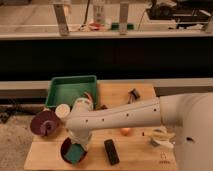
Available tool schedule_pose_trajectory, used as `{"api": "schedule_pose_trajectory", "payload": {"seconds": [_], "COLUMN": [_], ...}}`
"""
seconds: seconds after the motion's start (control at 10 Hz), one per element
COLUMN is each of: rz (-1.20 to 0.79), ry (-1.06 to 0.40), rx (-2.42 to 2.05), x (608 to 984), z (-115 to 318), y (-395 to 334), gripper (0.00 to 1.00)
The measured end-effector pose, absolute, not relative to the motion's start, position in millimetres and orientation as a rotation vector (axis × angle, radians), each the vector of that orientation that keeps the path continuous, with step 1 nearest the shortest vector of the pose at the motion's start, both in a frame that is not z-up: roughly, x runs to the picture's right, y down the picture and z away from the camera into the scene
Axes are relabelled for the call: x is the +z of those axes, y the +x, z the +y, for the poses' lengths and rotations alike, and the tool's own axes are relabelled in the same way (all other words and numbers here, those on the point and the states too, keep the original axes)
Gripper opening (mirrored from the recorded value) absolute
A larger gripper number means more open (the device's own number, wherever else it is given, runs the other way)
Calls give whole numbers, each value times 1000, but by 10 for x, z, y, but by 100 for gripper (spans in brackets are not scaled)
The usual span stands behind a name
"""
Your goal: Wipe red bowl with sponge
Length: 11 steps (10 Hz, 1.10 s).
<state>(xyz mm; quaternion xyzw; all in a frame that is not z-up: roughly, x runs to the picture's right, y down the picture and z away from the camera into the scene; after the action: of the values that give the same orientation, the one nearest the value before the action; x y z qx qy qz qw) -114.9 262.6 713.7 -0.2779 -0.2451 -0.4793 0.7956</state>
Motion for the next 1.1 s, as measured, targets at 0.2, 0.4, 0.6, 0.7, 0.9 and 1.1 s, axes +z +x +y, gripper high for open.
{"api": "schedule_pose_trajectory", "payload": {"seconds": [0.2, 0.4, 0.6, 0.7, 0.9, 1.1], "rz": [-501, -483, -476, -477, -476, -484], "ry": [-609, -601, -588, -581, -564, -543], "rx": [-1014, -1017, -1024, -1029, -1036, -1049], "x": [7191, 7243, 7319, 7349, 7394, 7400], "z": [2584, 2490, 2385, 2341, 2268, 2221], "y": [-1031, -1024, -1089, -1143, -1233, -1355], "gripper": [4, 4, 4, 4, 4, 4]}}
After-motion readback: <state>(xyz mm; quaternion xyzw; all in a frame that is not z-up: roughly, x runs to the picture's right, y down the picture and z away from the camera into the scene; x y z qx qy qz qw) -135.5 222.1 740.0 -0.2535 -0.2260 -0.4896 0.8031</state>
